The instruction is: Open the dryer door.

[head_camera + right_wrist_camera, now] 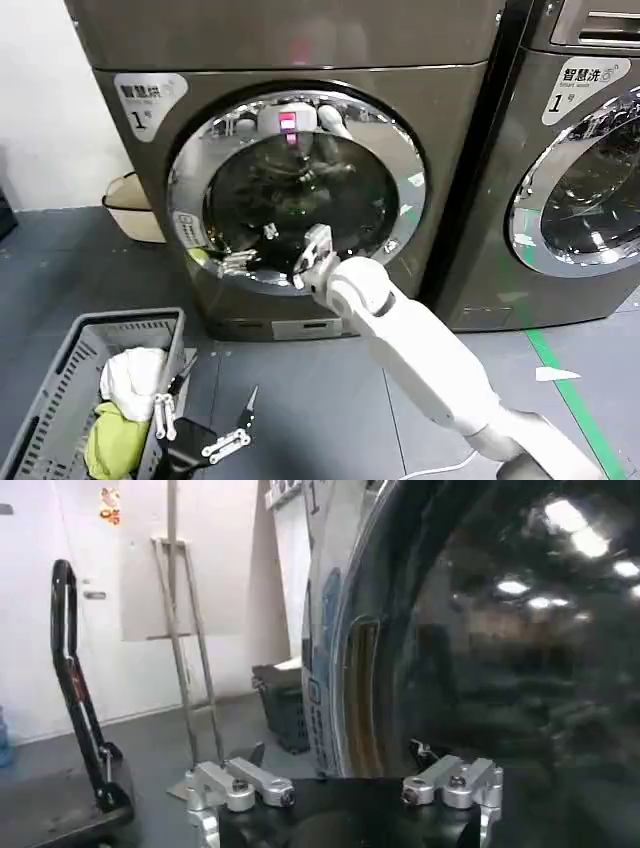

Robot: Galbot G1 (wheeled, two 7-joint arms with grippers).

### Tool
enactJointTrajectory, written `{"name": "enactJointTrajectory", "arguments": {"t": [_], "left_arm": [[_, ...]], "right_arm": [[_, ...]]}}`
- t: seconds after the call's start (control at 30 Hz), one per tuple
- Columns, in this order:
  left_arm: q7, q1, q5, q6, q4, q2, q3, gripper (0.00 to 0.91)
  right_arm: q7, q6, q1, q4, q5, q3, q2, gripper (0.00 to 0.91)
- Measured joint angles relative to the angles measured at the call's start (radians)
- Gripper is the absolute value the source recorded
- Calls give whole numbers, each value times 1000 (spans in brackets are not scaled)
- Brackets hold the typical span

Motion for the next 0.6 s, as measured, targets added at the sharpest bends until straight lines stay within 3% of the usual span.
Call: {"name": "enactJointTrajectory", "arguments": {"t": [0.6], "left_arm": [[-1,3,-1,-3,-8,-4,-5,907]], "right_arm": [[3,9,38,-82,-37,-25,67,907]]}}
